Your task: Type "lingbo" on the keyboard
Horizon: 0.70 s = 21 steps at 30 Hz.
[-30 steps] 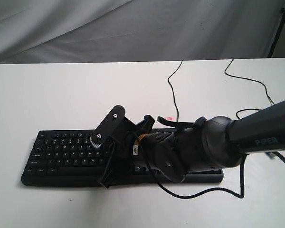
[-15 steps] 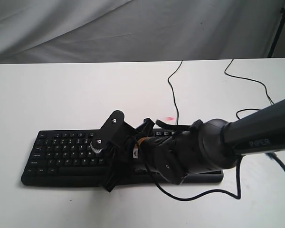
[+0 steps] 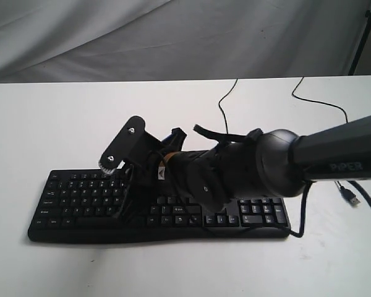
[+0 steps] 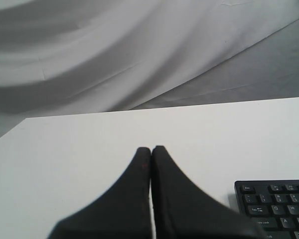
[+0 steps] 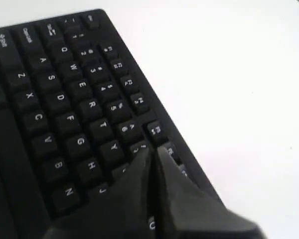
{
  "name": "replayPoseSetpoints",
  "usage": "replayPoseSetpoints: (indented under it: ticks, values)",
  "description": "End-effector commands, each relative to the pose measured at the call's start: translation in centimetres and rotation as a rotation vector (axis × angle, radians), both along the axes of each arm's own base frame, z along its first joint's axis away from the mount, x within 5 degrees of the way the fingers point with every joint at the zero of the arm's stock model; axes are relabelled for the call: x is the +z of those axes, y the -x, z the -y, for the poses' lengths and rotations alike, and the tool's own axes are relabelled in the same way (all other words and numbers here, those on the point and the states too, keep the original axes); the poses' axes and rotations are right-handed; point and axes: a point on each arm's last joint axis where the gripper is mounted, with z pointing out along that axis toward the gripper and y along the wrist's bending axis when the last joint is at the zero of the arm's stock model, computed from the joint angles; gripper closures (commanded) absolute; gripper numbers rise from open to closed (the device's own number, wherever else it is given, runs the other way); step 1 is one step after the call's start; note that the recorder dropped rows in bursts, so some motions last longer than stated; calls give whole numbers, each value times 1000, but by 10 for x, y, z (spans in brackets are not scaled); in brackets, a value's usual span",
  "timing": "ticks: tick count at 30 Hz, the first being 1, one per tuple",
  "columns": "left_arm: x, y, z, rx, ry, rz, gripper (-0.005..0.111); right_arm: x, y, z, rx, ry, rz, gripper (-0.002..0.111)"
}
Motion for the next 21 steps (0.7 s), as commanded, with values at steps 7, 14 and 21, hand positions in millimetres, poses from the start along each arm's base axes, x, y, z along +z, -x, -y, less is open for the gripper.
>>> replayPoseSetpoints:
  ticks: [7, 14, 21]
  values:
    - [-2, 0, 0, -4, 4, -4, 106, -11, -11, -4, 51, 80, -30, 108]
    - [-2, 0, 0, -4, 4, -4, 106, -12, -16, 5, 45, 104, -39, 108]
    - [-2, 0, 0, -4, 4, -4, 106, -13, -14, 4, 57, 118, -44, 108]
